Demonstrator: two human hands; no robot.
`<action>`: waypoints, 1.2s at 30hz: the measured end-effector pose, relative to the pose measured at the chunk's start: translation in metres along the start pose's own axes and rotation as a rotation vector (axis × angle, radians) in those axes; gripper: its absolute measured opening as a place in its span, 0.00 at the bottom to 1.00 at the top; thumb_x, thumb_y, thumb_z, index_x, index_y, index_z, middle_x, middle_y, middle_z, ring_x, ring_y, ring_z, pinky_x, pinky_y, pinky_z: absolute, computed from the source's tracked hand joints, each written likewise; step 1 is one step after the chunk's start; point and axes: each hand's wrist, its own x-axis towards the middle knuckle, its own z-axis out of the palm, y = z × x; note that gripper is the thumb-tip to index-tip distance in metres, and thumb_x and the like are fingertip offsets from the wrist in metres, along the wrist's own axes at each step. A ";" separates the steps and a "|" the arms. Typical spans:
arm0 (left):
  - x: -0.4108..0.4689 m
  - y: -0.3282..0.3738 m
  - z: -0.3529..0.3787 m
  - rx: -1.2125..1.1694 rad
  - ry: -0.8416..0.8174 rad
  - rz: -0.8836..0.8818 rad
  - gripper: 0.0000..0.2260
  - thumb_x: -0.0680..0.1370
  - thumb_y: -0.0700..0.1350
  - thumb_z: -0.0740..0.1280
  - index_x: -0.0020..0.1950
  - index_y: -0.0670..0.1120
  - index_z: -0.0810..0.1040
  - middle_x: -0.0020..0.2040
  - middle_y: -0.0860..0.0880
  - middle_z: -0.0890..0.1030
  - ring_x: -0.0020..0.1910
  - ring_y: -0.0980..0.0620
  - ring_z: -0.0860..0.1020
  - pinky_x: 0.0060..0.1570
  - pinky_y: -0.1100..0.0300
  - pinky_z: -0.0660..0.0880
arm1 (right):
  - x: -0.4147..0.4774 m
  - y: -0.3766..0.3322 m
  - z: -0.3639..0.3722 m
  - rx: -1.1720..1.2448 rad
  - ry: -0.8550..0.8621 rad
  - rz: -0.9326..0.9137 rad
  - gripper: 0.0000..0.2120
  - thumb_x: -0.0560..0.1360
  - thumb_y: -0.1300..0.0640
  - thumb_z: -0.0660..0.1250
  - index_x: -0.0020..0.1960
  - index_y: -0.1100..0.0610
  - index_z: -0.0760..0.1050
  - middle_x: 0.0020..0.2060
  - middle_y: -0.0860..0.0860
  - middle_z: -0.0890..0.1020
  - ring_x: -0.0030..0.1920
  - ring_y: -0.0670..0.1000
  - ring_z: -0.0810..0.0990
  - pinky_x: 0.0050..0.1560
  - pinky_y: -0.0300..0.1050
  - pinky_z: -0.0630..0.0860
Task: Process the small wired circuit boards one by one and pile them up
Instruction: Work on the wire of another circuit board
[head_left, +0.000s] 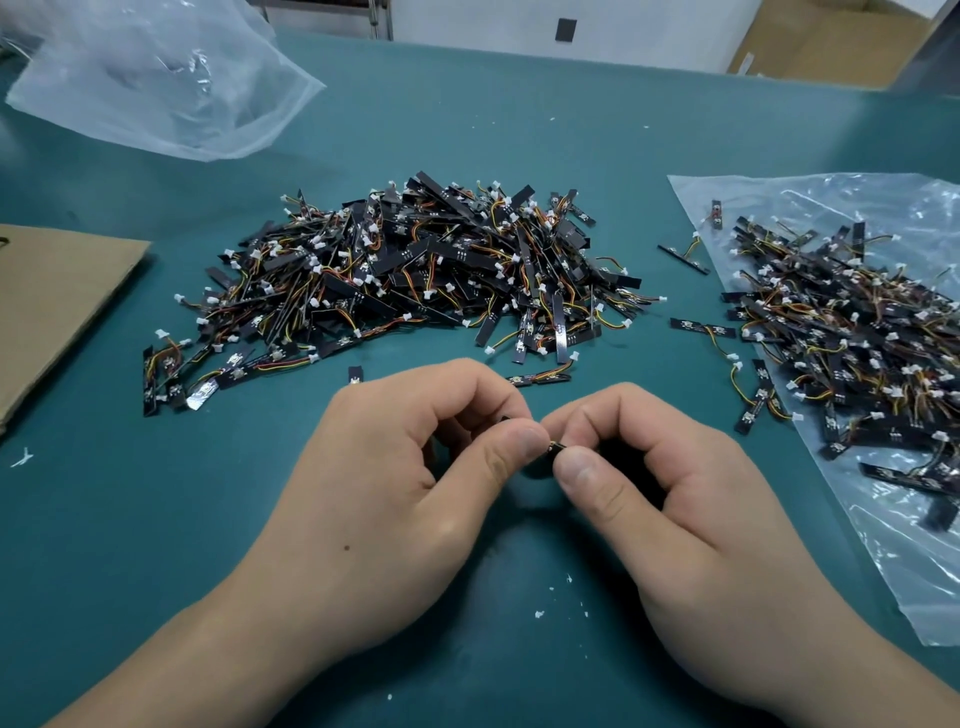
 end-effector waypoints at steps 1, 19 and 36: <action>0.000 0.000 0.000 -0.017 0.006 -0.011 0.06 0.77 0.52 0.70 0.40 0.56 0.79 0.31 0.61 0.77 0.29 0.61 0.74 0.31 0.76 0.65 | 0.000 0.000 0.000 0.005 0.014 -0.002 0.07 0.77 0.41 0.62 0.47 0.43 0.75 0.45 0.45 0.85 0.43 0.51 0.80 0.42 0.48 0.74; -0.001 -0.001 0.000 -0.027 0.027 -0.021 0.05 0.76 0.53 0.71 0.40 0.56 0.80 0.31 0.60 0.78 0.28 0.61 0.73 0.30 0.75 0.65 | 0.000 0.002 0.000 0.020 0.014 0.039 0.01 0.77 0.47 0.66 0.48 0.42 0.76 0.49 0.39 0.85 0.51 0.49 0.82 0.49 0.49 0.75; 0.002 -0.003 0.001 0.115 0.045 0.027 0.05 0.77 0.53 0.70 0.42 0.56 0.80 0.44 0.60 0.81 0.48 0.60 0.80 0.47 0.68 0.70 | 0.009 0.004 -0.014 -0.189 -0.124 0.018 0.10 0.78 0.40 0.64 0.45 0.45 0.76 0.33 0.42 0.79 0.33 0.45 0.76 0.32 0.34 0.69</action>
